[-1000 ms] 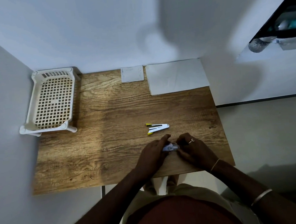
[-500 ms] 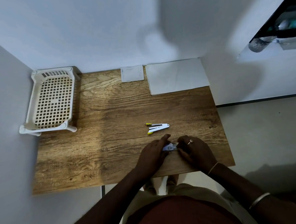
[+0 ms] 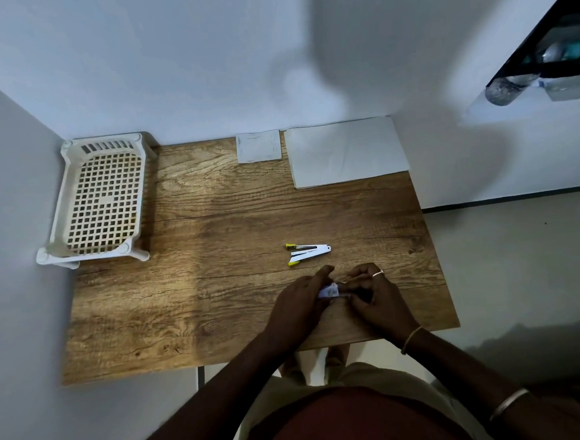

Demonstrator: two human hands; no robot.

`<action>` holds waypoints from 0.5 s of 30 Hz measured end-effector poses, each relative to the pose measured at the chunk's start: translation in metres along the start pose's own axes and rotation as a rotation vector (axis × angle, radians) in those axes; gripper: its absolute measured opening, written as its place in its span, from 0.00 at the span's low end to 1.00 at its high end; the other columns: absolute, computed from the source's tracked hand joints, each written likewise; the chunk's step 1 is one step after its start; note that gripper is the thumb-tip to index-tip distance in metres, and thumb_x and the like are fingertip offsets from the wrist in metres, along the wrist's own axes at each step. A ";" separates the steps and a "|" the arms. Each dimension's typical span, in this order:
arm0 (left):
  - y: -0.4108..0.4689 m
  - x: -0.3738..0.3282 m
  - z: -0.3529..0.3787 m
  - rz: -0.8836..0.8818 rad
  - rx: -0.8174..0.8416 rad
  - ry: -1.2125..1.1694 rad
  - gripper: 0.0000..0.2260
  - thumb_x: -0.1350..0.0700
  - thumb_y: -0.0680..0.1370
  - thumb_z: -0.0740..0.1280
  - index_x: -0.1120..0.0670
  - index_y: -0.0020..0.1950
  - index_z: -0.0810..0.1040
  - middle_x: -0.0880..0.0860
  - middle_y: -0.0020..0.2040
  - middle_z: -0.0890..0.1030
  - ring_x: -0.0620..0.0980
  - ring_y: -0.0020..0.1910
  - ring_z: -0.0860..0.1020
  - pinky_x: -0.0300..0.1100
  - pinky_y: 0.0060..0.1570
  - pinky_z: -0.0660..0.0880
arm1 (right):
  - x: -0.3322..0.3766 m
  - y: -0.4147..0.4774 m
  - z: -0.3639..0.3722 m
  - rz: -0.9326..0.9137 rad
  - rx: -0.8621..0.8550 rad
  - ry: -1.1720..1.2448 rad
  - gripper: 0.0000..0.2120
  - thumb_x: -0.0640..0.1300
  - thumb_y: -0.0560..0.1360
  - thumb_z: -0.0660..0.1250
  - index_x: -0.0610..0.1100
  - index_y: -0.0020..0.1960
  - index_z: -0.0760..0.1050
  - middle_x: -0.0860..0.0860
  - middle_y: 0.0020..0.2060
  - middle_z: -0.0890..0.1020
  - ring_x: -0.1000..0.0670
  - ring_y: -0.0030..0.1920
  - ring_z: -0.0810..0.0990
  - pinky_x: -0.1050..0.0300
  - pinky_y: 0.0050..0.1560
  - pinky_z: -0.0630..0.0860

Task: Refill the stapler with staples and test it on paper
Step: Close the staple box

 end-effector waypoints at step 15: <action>0.010 -0.037 -0.001 0.221 0.033 0.232 0.24 0.65 0.73 0.69 0.50 0.68 0.76 0.51 0.57 0.76 0.52 0.53 0.74 0.50 0.46 0.75 | 0.005 -0.022 0.005 0.040 -0.121 -0.171 0.06 0.46 0.77 0.70 0.50 0.51 0.85 0.52 0.42 0.85 0.56 0.42 0.80 0.59 0.45 0.75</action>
Point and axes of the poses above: each hand's wrist, its own y-axis towards the middle knuckle, its own z-axis out of the palm, x = y × z, the point moved 10 cm from there along y, towards the middle knuckle
